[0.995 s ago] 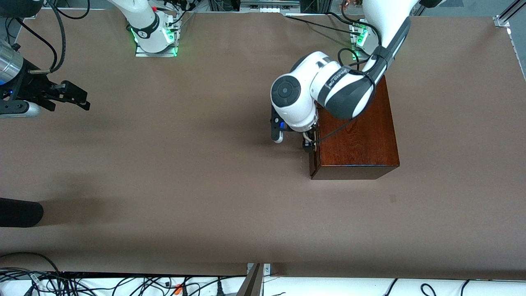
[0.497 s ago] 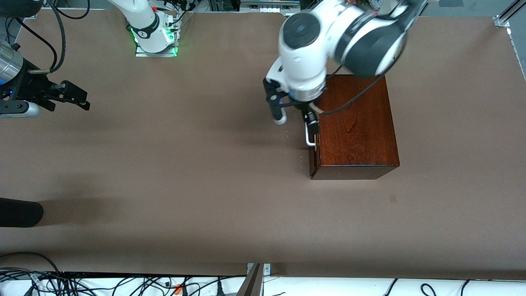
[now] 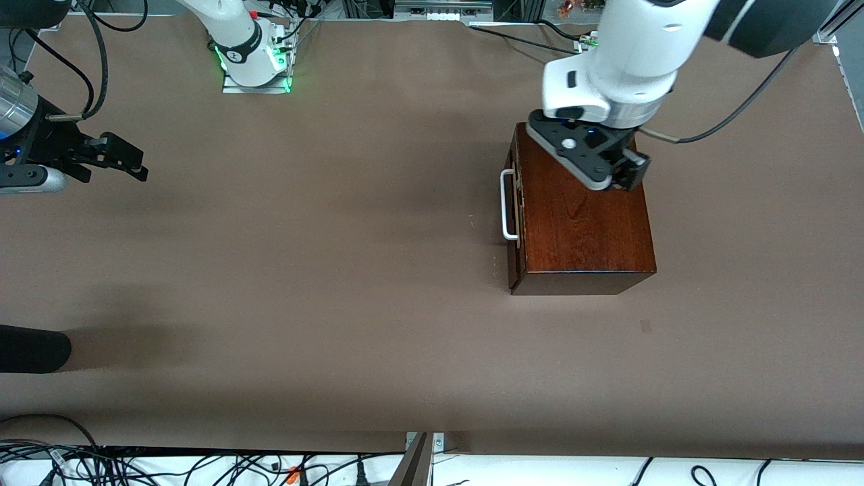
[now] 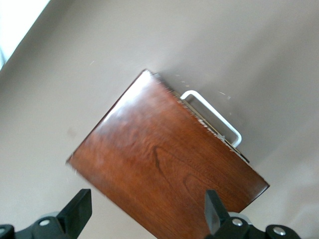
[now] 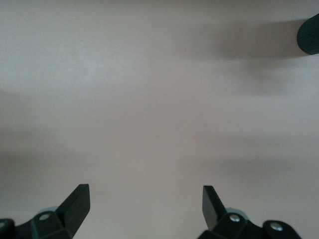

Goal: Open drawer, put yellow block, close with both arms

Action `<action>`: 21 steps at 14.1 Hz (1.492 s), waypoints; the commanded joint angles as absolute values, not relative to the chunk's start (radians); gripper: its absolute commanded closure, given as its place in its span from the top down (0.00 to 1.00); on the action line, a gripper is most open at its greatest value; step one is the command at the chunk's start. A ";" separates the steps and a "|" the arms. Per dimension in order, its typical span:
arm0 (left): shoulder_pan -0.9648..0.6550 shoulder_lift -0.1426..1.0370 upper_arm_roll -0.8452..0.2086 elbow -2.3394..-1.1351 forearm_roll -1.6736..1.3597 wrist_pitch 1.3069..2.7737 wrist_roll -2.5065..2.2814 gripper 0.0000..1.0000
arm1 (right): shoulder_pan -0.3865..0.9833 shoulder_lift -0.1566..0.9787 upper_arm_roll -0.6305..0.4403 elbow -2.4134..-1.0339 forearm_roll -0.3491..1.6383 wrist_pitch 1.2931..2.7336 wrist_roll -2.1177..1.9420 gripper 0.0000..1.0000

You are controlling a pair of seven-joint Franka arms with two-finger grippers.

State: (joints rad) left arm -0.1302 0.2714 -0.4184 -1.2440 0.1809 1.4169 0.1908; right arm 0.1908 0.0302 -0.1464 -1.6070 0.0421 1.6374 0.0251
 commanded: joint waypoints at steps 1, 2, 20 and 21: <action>0.000 0.227 -0.425 -1.258 0.097 1.379 0.100 1.00 | 0.192 0.028 -0.143 -1.594 0.037 1.624 0.038 1.00; 0.038 0.219 -0.425 -1.258 0.092 1.365 0.094 1.00 | 0.192 0.028 -0.143 -1.594 0.037 1.624 0.038 1.00; -0.032 0.115 -0.077 -1.388 -0.021 1.426 -0.022 1.00 | 0.192 0.028 -0.143 -1.594 0.037 1.624 0.037 1.00; -0.079 0.085 -0.022 -1.435 -0.023 1.451 -0.006 1.00 | 0.190 0.028 -0.143 -1.594 0.037 1.624 0.037 1.00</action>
State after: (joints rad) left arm 0.0155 0.1865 -0.1384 -1.3008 0.0020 1.3918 -0.0579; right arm 0.1909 0.0302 -0.1463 -1.6070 0.0421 1.6374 0.0255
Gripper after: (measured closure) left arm 0.000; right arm 0.000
